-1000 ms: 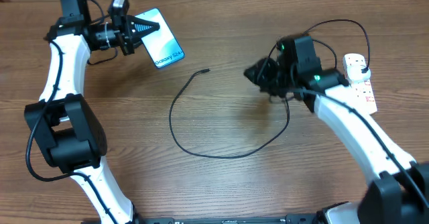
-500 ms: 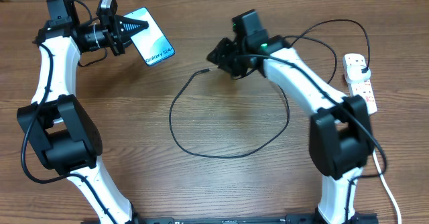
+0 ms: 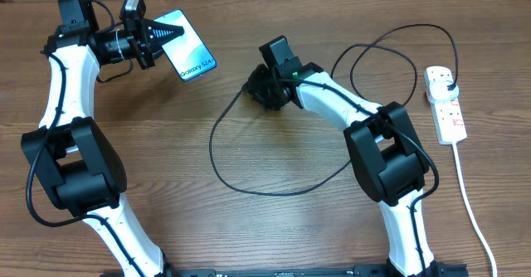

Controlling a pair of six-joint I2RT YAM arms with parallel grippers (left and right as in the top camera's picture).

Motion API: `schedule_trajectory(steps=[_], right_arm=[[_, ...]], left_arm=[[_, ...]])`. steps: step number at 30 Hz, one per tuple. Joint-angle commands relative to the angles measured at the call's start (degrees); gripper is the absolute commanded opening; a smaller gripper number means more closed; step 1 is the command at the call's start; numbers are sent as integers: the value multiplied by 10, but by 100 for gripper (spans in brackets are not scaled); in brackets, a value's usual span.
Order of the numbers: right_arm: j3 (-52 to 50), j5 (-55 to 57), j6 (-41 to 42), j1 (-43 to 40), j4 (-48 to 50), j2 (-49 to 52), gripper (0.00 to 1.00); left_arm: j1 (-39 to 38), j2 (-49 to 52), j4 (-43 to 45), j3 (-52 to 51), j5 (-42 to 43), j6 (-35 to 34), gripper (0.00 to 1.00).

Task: Plug charger to phone and switch on socket
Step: 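Lower the right gripper and grasp the black cable's USB-C end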

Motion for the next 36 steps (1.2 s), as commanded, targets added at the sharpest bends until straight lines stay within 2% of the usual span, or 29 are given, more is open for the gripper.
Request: schedule_trajectory(steps=[1,36], right_arm=[[14,23,36,4,30,23,33],[9,82,106,20,44,44,16]], left_arm=[[-2,-6,1,12,22,-3,4],[-21,-6,1,12,-10,-3,4]])
